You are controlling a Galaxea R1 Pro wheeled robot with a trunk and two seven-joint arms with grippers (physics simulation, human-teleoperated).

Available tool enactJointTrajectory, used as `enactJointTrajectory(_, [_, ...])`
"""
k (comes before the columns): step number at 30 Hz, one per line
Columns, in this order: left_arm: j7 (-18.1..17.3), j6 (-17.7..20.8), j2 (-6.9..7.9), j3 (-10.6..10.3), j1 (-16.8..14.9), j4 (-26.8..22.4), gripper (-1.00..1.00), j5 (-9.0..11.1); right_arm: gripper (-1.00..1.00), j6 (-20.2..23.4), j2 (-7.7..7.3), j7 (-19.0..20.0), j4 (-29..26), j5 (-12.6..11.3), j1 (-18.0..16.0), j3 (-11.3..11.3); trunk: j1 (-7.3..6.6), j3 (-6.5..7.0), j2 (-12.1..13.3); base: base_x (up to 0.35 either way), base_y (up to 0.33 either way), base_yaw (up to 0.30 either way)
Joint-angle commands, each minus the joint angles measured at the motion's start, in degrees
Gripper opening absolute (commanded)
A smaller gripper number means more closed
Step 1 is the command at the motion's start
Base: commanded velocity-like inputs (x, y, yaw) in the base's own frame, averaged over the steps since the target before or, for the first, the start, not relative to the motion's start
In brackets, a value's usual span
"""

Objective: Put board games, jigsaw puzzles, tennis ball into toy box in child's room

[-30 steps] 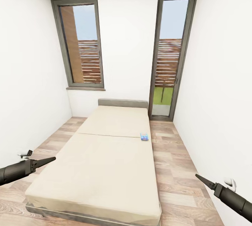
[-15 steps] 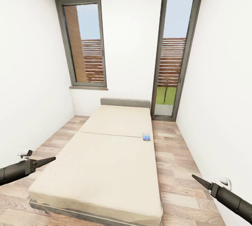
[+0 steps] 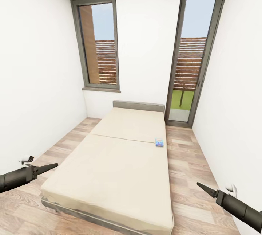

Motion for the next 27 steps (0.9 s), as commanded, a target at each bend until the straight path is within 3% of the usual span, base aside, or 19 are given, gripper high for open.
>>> enactJointTrajectory(1, [-0.3,0.6,0.0,0.0,0.0,0.0,1.0,-0.1,1.0,0.4,-0.04,0.0,0.1,-0.2,0.0,0.0,0.02,-0.03,0.0,0.0,-0.008,0.043])
enactJointTrajectory(12, [-0.3,0.6,0.0,0.1,0.0,0.0,1.0,-0.2,1.0,0.4,0.34,-2.6,-0.2,-0.2,-0.1,1.5,0.02,-0.16,0.0,0.0,-0.004,0.108])
enactJointTrajectory(21, [-0.3,0.6,0.07,0.2,0.0,0.0,1.0,-0.2,1.0,0.3,0.4,-7.6,-0.4,-0.5,-0.6,8.7,0.02,-0.38,0.0,0.0,-0.135,0.246])
enactJointTrajectory(27, [-0.3,0.5,0.03,0.2,0.0,0.0,1.0,-0.2,1.0,0.4,0.35,-9.2,-1.8,-1.0,-1.0,10.8,0.02,-0.54,0.0,0.0,-0.262,0.267])
